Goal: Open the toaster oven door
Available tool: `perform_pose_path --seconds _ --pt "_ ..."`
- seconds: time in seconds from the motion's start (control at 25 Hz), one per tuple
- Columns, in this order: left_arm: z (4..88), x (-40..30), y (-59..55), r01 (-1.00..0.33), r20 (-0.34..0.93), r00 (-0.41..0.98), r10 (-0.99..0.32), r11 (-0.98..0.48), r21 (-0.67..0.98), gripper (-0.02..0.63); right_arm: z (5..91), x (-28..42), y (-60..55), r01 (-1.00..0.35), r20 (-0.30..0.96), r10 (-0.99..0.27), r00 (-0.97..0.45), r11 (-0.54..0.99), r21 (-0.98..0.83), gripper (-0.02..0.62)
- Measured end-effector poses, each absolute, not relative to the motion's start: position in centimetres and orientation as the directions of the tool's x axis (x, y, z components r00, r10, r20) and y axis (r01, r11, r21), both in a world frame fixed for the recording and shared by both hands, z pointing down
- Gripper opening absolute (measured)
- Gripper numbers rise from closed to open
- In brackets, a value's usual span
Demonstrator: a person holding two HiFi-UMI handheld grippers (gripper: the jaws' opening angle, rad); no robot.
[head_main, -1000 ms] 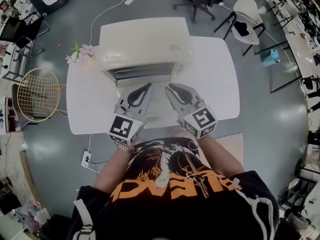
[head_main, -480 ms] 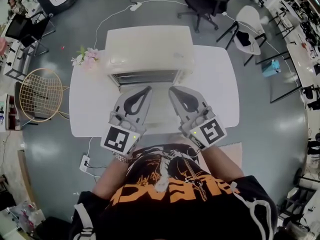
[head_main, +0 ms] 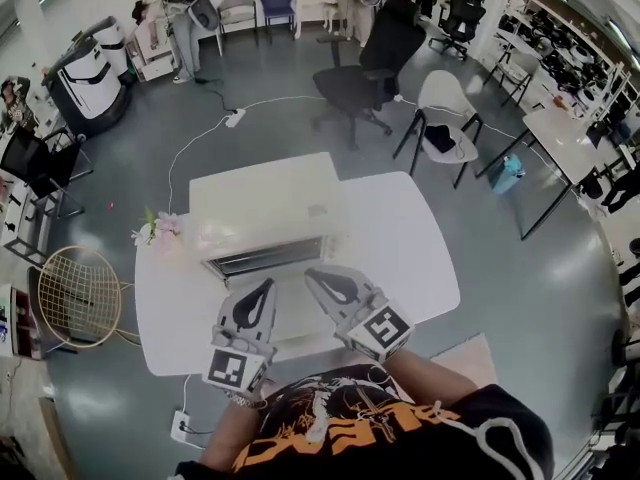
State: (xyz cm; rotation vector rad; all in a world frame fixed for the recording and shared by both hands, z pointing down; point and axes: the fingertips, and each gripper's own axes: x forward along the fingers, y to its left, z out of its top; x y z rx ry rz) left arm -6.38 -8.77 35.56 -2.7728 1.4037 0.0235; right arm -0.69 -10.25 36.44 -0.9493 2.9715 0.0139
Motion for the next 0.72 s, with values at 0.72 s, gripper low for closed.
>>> perform_pose_path --seconds 0.72 --pt "35.2 -5.1 -9.5 -0.781 -0.040 0.625 -0.780 -0.624 -0.025 0.020 35.5 -1.0 -11.3 -0.579 -0.035 -0.578 -0.815 0.815 0.010 0.012"
